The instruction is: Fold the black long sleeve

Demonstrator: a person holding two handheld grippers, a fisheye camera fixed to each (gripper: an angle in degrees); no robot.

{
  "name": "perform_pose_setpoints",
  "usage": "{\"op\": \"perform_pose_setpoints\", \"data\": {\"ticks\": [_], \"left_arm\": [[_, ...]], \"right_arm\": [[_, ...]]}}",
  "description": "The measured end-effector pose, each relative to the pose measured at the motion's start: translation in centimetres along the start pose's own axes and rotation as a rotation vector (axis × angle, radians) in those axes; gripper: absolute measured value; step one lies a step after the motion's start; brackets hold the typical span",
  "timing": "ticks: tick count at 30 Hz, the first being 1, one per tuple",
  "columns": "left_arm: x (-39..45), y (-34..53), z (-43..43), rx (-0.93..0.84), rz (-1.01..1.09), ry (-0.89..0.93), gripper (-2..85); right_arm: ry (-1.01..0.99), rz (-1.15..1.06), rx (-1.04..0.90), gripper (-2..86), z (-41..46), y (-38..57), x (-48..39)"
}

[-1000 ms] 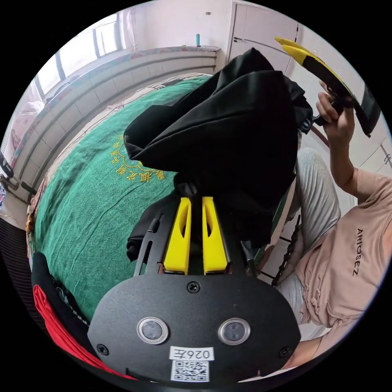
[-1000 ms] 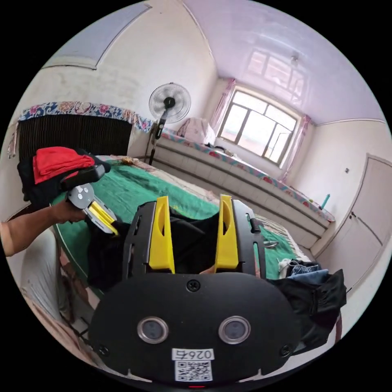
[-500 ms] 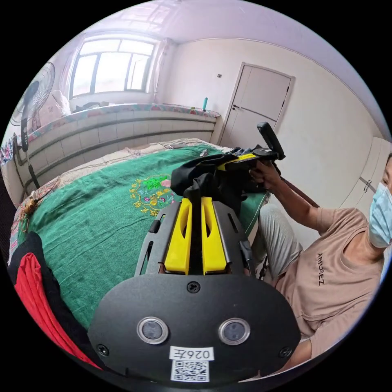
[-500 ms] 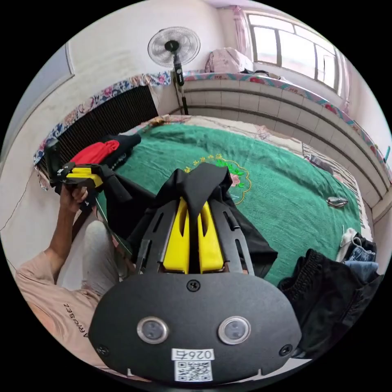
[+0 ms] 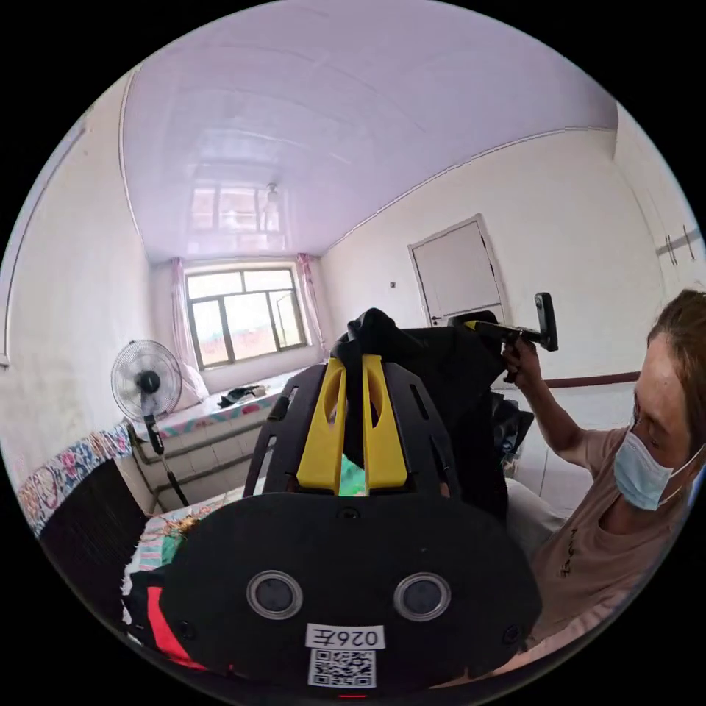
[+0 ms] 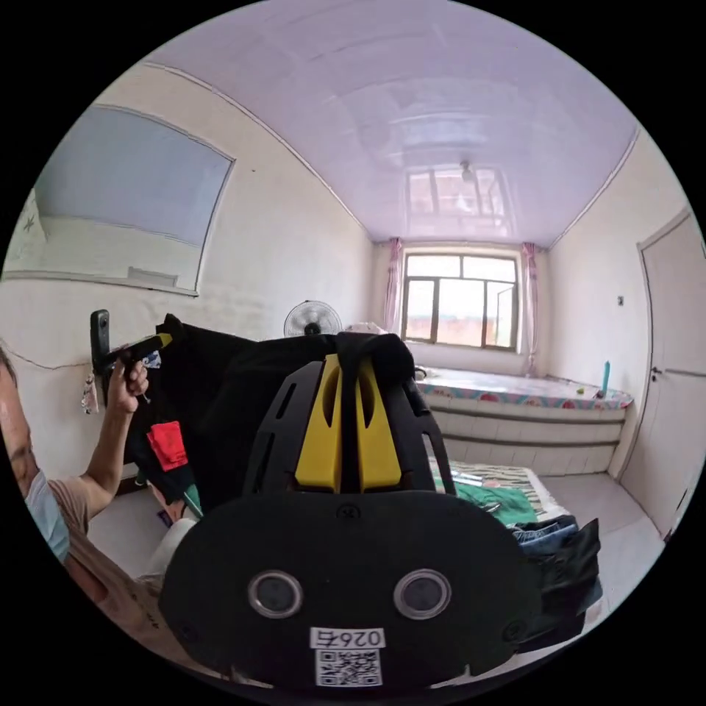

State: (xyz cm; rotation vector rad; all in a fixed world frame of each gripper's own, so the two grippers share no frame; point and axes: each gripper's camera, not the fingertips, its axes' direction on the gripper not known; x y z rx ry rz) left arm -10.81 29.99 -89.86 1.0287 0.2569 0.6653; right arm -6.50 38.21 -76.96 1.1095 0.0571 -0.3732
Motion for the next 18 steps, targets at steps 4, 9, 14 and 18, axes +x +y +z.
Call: {"op": "perform_pose_setpoints", "data": {"ticks": [4, 9, 14, 18], "left_arm": [[1.9, -4.4, -4.2, 0.045, 0.048, -0.041, 2.1], [2.5, -9.3, -7.3, 0.085, 0.059, -0.077, 1.9], [0.8, -10.4, -6.3, 0.083, 0.001, -0.049, 2.0], [-1.3, -9.8, -4.7, 0.059, -0.027, -0.108, 2.0]], "right_arm": [[0.068, -0.063, 0.120, -1.5, -5.0, -2.5, -1.6], [0.106, -0.131, 0.244, -1.5, -10.0, -5.4, -3.0], [0.227, -0.178, 0.269, -1.5, -9.6, -6.7, -4.0], [0.118, -0.166, 0.263, -1.5, -9.2, -5.5, -3.5]]}}
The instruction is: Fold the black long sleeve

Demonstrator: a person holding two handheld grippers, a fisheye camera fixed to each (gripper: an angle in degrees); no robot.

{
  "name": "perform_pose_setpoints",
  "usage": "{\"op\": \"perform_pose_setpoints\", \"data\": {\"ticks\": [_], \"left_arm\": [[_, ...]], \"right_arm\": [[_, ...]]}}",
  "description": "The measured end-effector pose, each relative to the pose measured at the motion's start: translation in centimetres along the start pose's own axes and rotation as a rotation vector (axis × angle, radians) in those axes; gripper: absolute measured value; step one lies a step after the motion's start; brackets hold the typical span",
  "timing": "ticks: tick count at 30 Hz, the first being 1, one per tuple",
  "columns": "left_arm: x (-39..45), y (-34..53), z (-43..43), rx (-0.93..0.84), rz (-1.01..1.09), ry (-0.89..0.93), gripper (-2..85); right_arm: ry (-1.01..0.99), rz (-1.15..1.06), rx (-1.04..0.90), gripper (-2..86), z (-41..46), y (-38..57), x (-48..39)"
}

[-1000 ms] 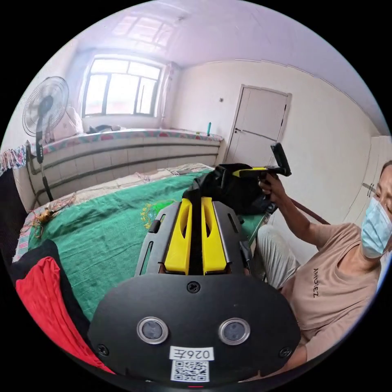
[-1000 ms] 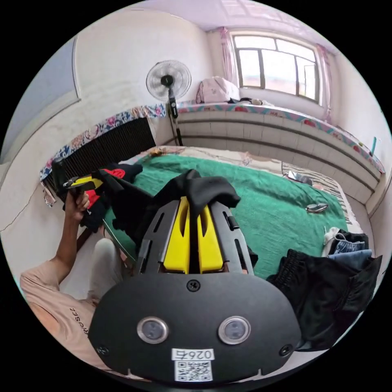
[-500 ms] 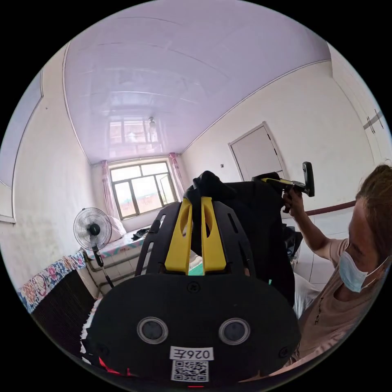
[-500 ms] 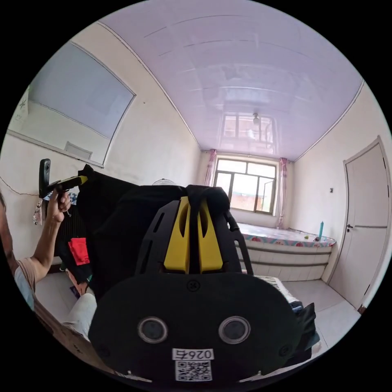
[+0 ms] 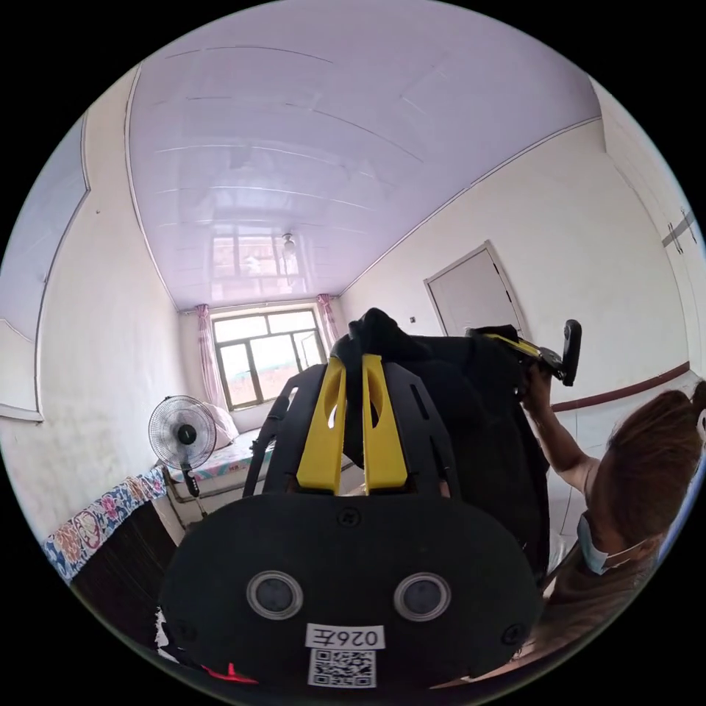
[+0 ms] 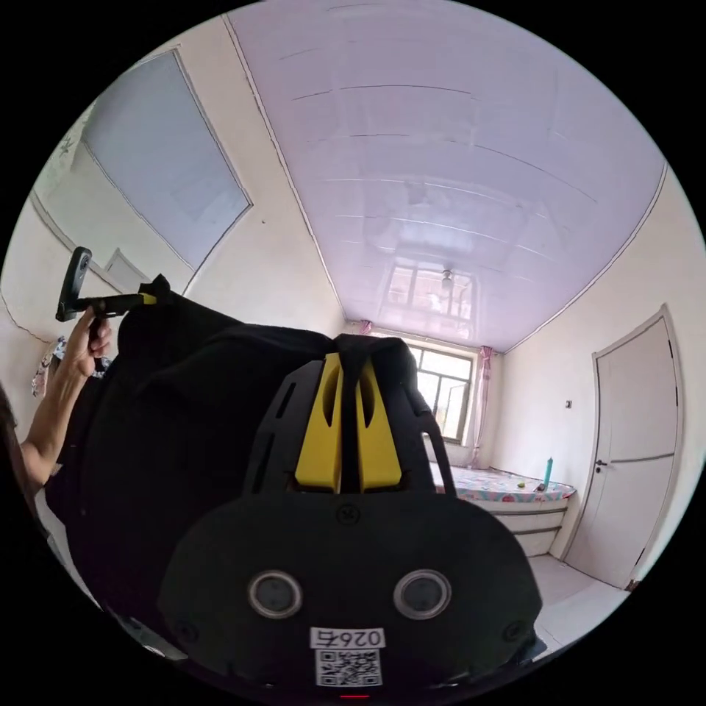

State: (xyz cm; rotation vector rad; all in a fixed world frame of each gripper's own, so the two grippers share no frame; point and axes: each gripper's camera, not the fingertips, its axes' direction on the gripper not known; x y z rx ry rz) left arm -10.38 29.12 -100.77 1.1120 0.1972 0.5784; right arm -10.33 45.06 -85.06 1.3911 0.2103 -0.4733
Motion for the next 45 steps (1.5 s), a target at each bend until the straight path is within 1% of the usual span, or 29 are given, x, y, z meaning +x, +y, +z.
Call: {"op": "perform_pose_setpoints", "data": {"ticks": [4, 6, 7, 8, 9, 11, 12, 13, 16, 18, 19, 21, 22, 24, 25, 27, 28, 30, 32, 33, 35, 37, 39, 40, 41, 42, 43, 44, 45], "left_arm": [[-3.4, -0.8, 3.0, -0.082, -0.052, -0.123, 1.9], [-6.2, -1.7, 4.4, -0.123, -0.122, -0.240, 2.0], [-6.8, -2.0, 4.6, -0.125, -0.138, -0.269, 2.0], [-7.7, -2.6, 4.8, -0.123, -0.154, -0.332, 2.0], [-8.2, -3.4, 5.2, -0.132, -0.141, -0.405, 2.1], [-8.6, -4.7, 6.4, -0.140, -0.108, -0.487, 2.3], [-8.8, -5.5, 7.8, -0.142, -0.076, -0.512, 2.5], [-8.9, -5.9, 8.8, -0.141, -0.065, -0.511, 2.5], [-9.5, -6.9, 17.1, -0.181, -0.014, -0.446, 2.5], [-9.3, -5.9, 27.7, -0.253, 0.043, -0.331, 2.6], [-9.1, -5.3, 31.0, -0.273, 0.053, -0.289, 2.7], [-7.7, -1.1, 44.9, -0.339, 0.074, -0.068, 3.1], [-7.1, 0.4, 48.6, -0.348, 0.072, 0.002, 3.3], [-3.4, 8.4, 63.7, -0.395, -0.004, 0.323, 4.4], [-2.2, 11.0, 67.7, -0.435, -0.043, 0.403, 4.7], [3.7, 22.8, 81.4, -0.687, -0.187, 0.681, 6.8], [5.2, 26.0, 84.0, -0.755, -0.223, 0.739, 7.5], [10.2, 38.1, 90.3, -0.961, -0.373, 0.941, 7.6], [12.0, 44.8, 91.9, -1.059, -0.439, 1.045, 6.7], [12.1, 47.8, 92.1, -1.093, -0.445, 1.090, 6.5], [10.4, 49.8, 91.3, -1.073, -0.431, 1.093, 6.5], [6.9, 49.9, 89.5, -1.006, -0.412, 1.045, 6.4], [1.4, 48.6, 86.2, -0.916, -0.358, 0.885, 6.4], [0.1, 48.3, 85.3, -0.900, -0.342, 0.834, 6.4], [-2.4, 48.0, 83.7, -0.878, -0.319, 0.717, 6.5], [-4.4, 48.2, 82.6, -0.889, -0.303, 0.597, 7.2], [-5.3, 48.5, 82.2, -0.899, -0.298, 0.547, 7.6], [-6.9, 49.5, 81.9, -0.926, -0.301, 0.474, 10.4], [-8.2, 50.8, 82.1, -0.956, -0.326, 0.447, 12.9]], "right_arm": [[-0.143, 0.010, -0.023, -1.5, 1.4, 1.0, -0.6], [-0.285, 0.022, -0.064, -1.5, 3.9, 1.3, -1.6], [-0.328, 0.025, -0.075, -1.5, 4.6, 1.4, -2.0], [-0.416, 0.031, -0.095, -1.5, 6.1, 1.7, -2.8], [-0.498, 0.043, -0.108, -1.5, 7.5, 2.0, -3.7], [-0.611, 0.066, -0.117, -1.5, 9.5, 2.6, -4.8], [-0.680, 0.084, -0.122, -1.5, 10.7, 3.2, -5.4], [-0.708, 0.092, -0.123, -1.5, 11.3, 3.5, -5.6], [-0.762, 0.125, -0.127, -1.5, 13.9, 5.5, -5.5], [-0.751, 0.154, -0.167, -1.5, 16.1, 8.3, -4.0], [-0.740, 0.161, -0.185, -1.5, 16.6, 9.2, -3.5], [-0.634, 0.194, -0.280, -1.5, 18.6, 13.8, -0.9], [-0.595, 0.203, -0.311, -1.5, 19.1, 15.2, -0.2], [-0.430, 0.276, -0.472, -1.5, 21.1, 22.1, 3.4], [-0.393, 0.303, -0.524, -1.4, 21.5, 24.0, 4.4], [-0.255, 0.438, -0.793, -1.2, 23.6, 33.9, 8.1], [-0.231, 0.486, -0.871, -1.1, 24.0, 36.7, 9.1], [-0.201, 0.670, -1.192, -0.2, 25.0, 47.6, 11.9], [-0.232, 0.793, -1.336, 1.1, 24.8, 53.3, 13.1], [-0.249, 0.856, -1.344, 1.9, 24.4, 55.2, 13.8], [-0.230, 0.888, -1.290, 2.1, 24.1, 55.5, 14.9], [-0.182, 0.868, -1.215, 2.4, 24.2, 54.3, 15.7], [-0.137, 0.767, -1.123, 2.6, 25.5, 51.8, 15.8], [-0.130, 0.730, -1.112, 2.7, 26.1, 51.2, 15.6], [-0.122, 0.653, -1.098, 3.1, 27.7, 50.1, 15.1], [-0.105, 0.576, -1.072, 3.7, 29.5, 49.1, 14.6], [-0.090, 0.542, -1.062, 3.8, 30.4, 48.7, 14.3], [-0.056, 0.484, -1.036, 4.1, 32.4, 48.0, 14.0], [-0.015, 0.452, -0.992, 4.2, 34.2, 47.4, 13.9]]}}
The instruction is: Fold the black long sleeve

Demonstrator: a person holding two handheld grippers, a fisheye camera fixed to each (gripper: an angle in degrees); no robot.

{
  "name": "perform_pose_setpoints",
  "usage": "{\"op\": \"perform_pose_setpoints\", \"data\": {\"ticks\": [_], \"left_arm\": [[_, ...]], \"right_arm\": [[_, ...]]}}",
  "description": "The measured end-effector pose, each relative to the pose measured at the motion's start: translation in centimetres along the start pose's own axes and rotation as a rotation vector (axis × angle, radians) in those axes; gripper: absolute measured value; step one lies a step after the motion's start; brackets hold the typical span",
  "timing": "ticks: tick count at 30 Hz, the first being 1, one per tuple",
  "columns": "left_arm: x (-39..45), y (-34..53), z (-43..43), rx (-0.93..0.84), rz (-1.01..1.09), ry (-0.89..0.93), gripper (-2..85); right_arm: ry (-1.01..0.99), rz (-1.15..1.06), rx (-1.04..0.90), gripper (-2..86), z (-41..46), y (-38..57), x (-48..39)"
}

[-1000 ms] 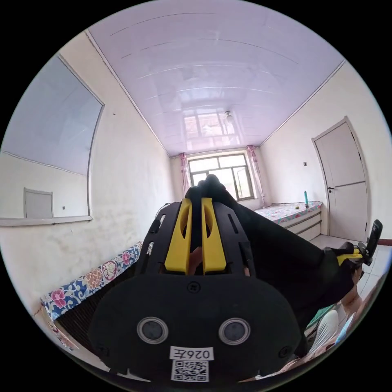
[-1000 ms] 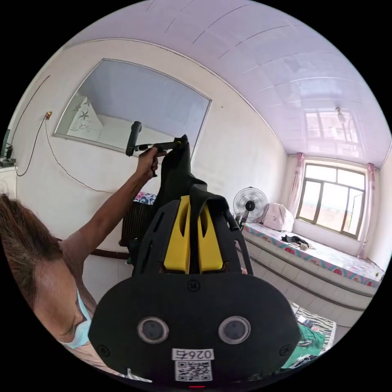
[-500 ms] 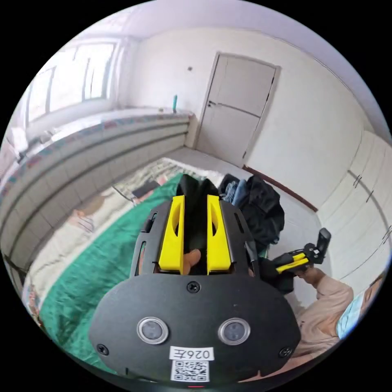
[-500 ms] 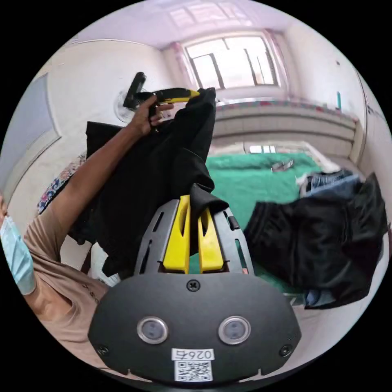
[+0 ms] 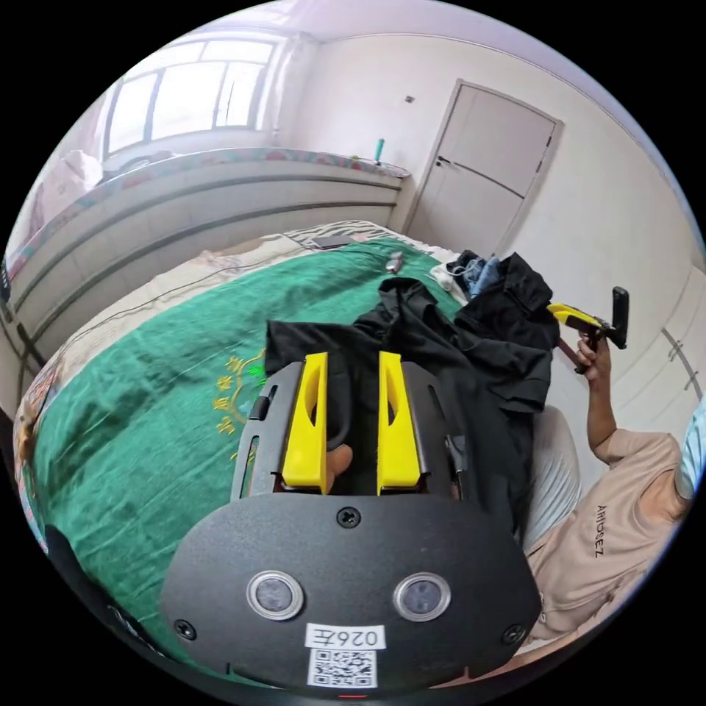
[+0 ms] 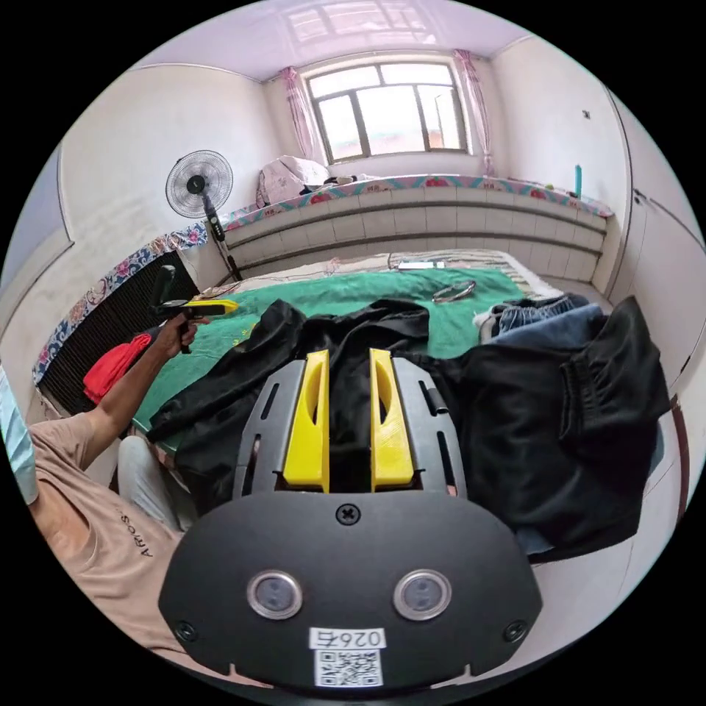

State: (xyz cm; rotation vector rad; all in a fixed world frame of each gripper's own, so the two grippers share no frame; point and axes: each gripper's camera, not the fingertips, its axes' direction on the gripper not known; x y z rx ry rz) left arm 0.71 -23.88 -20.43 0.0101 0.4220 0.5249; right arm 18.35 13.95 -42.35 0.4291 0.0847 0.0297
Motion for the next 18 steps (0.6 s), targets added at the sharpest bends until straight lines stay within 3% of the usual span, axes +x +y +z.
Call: {"op": "perform_pose_setpoints", "data": {"ticks": [4, 8, 10, 11, 12, 16, 18], "left_arm": [[-5.1, -0.2, 4.4, -0.130, -0.095, 0.071, 19.2], [-7.6, -1.5, 11.9, -0.345, -0.069, 0.129, 23.4], [-7.1, -2.0, 13.2, -0.387, -0.011, -0.066, 21.0], [-6.4, -2.5, 13.7, -0.435, 0.097, -0.096, 15.6], [-6.5, -3.1, 13.8, -0.477, 0.129, -0.031, 7.1], [-8.9, -4.1, 11.2, -0.459, 0.155, 0.107, 2.6], [-11.4, -4.4, 8.9, -0.381, 0.118, 0.267, 2.4]], "right_arm": [[0.004, -0.011, 0.086, 4.8, 3.4, -5.2, -1.3], [-0.044, 0.023, -0.076, 6.6, 13.0, -10.9, -1.5], [-0.020, 0.040, -0.166, 7.7, 17.5, -12.5, -1.5], [0.003, 0.044, -0.220, 7.7, 20.4, -13.3, -1.6], [0.013, 0.045, -0.270, 7.6, 22.9, -13.9, -1.8], [-0.163, -0.052, -0.324, 6.2, 26.6, -14.6, -5.3], [-0.283, -0.192, -0.322, 5.6, 27.1, -14.4, -10.1]]}}
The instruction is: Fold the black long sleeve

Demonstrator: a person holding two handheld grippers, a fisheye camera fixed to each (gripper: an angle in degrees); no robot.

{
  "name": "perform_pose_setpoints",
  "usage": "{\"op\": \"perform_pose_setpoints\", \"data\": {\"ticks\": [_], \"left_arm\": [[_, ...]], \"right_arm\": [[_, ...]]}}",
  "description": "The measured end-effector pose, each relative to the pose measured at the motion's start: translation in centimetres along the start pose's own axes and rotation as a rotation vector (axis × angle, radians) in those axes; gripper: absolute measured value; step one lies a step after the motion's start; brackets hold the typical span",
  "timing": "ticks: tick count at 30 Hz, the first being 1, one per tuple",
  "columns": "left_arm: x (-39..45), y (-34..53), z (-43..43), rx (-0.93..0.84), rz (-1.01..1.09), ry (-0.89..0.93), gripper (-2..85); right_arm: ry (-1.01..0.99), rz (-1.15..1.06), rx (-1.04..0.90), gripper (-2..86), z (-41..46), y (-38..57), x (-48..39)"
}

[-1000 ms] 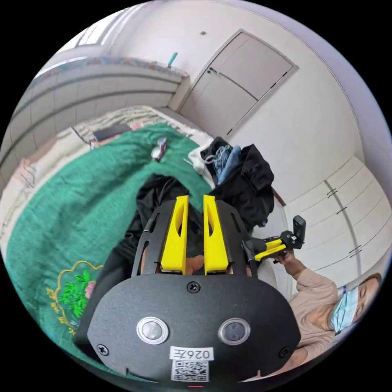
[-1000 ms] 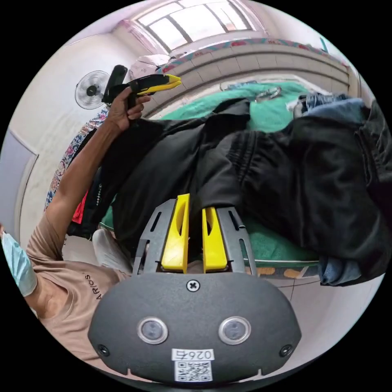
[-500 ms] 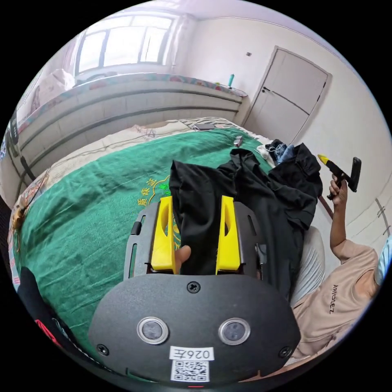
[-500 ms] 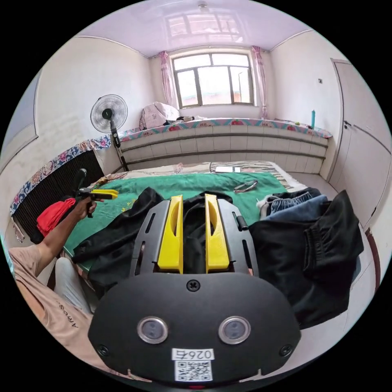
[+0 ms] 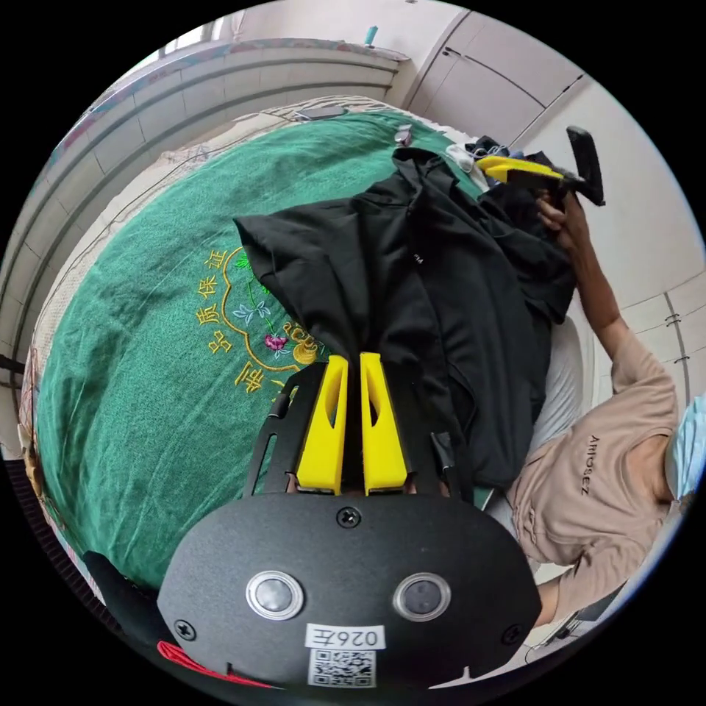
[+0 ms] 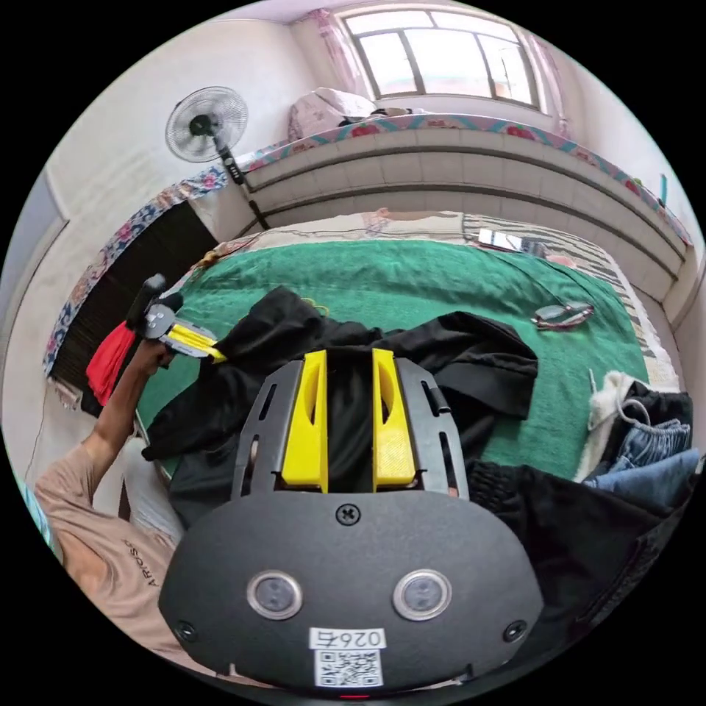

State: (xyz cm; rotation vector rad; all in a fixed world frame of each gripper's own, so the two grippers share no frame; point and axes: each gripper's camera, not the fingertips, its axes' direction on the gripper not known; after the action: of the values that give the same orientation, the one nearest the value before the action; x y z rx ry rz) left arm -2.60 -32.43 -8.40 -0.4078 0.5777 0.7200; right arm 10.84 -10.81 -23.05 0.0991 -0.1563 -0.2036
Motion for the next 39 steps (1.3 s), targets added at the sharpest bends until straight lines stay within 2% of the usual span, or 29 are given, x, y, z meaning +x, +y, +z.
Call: {"op": "perform_pose_setpoints", "data": {"ticks": [3, 5, 7, 10, 13, 15, 19, 23, 28, 32, 39], "left_arm": [[-2.4, 1.6, -1.9, 0.072, -0.024, 0.163, 2.9], [-4.0, 2.7, -2.2, 0.083, -0.049, 0.201, 4.1], [-5.6, 4.3, -2.5, 0.094, -0.073, 0.204, 5.1], [-7.8, 8.0, -3.9, 0.200, -0.095, 0.223, 8.1], [-9.4, 12.1, -5.5, 0.294, -0.115, 0.209, 8.7], [-10.3, 15.0, -6.5, 0.336, -0.124, 0.193, 8.9], [-11.2, 18.8, -7.6, 0.366, -0.133, 0.161, 9.6], [-11.9, 21.8, -8.4, 0.387, -0.131, 0.121, 11.8], [-12.6, 22.9, -7.9, 0.358, -0.103, 0.154, 13.0], [-13.3, 23.2, -6.9, 0.304, -0.093, 0.167, 13.4], [-12.9, 25.9, -6.8, 0.305, -0.089, 0.171, 13.3]], "right_arm": [[-0.063, -0.240, -0.045, 5.9, 2.4, -1.1, -7.2], [-0.079, -0.381, -0.075, 6.7, 4.1, -1.5, -11.7], [-0.099, -0.515, -0.092, 8.2, 6.2, -1.4, -16.1], [-0.140, -0.719, -0.161, 10.2, 10.3, -0.4, -22.8], [-0.050, -0.901, -0.239, 12.7, 15.3, 0.9, -28.0], [-0.004, -0.989, -0.349, 10.7, 19.5, 1.0, -30.1], [-0.102, -0.876, -0.420, 0.9, 19.5, -3.7, -29.3], [-0.327, -0.847, -0.640, 0.2, 18.4, -9.2, -27.8], [-0.505, -0.775, -0.747, 0.6, 20.3, -14.4, -25.8], [-0.613, -0.662, -0.696, 4.3, 22.9, -15.8, -24.2], [-0.463, -0.817, -0.435, 11.1, 18.7, -13.0, -25.8]]}}
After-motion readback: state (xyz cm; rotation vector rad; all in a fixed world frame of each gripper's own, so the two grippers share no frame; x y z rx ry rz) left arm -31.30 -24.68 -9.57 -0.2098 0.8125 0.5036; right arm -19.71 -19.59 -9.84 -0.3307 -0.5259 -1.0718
